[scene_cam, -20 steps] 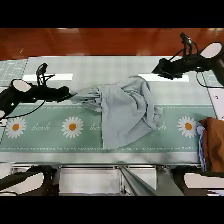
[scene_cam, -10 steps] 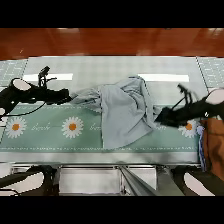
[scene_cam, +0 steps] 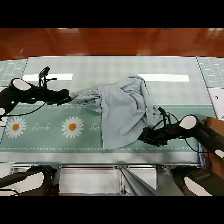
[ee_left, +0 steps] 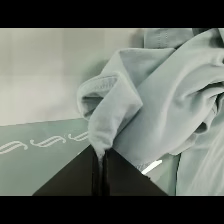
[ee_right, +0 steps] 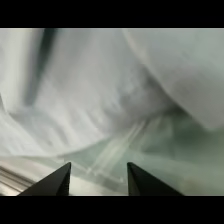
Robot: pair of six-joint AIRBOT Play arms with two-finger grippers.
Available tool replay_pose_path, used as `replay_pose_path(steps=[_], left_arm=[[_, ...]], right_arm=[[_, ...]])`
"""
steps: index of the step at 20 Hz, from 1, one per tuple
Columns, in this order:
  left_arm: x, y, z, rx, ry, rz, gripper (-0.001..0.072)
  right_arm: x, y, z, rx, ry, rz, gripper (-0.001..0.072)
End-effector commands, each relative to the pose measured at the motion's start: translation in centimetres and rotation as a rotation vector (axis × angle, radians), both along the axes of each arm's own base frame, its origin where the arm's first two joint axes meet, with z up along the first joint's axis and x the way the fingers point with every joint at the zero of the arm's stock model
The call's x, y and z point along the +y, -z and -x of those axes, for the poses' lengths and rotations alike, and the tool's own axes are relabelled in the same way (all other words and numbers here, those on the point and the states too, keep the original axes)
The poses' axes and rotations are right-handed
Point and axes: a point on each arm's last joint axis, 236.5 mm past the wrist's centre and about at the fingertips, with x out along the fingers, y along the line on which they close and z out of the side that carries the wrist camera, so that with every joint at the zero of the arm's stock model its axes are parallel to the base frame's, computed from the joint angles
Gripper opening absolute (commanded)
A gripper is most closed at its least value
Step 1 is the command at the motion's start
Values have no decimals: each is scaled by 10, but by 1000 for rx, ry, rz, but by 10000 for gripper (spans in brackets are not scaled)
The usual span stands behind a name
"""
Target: Fold the shirts.
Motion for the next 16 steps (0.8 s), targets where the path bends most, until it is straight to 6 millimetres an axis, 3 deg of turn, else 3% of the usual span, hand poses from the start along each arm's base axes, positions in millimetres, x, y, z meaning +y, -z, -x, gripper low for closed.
replay_pose_path(steps=[1,4,6,8,9,10,12,14,16], left_arm=[[0,0,-1,-1,-2,0,21],[1,0,-1,-2,-3,-1,21],[1,0,-1,-3,-4,-1,21],[1,0,-1,-3,-3,-1,21],[1,0,-1,-3,-4,-1,21],[1,0,-1,-3,-3,-1,21],[1,0,-1,-4,-3,-1,21],[5,-8,-7,-21,-11,0,21],[13,-46,-27,-107,-17,1,21]], right_arm=[[22,15,-24,-21,103,-38,410],[27,17,-54,-58,155,-39,409],[35,6,-80,-115,206,-79,400],[41,-6,-99,-166,203,-100,251],[44,-11,-105,-203,166,-104,87],[46,-15,-109,-233,130,-110,22],[52,-27,-113,-269,70,-130,22],[57,-52,-123,-323,-19,-145,22],[50,-109,-152,-449,-109,-144,22]])
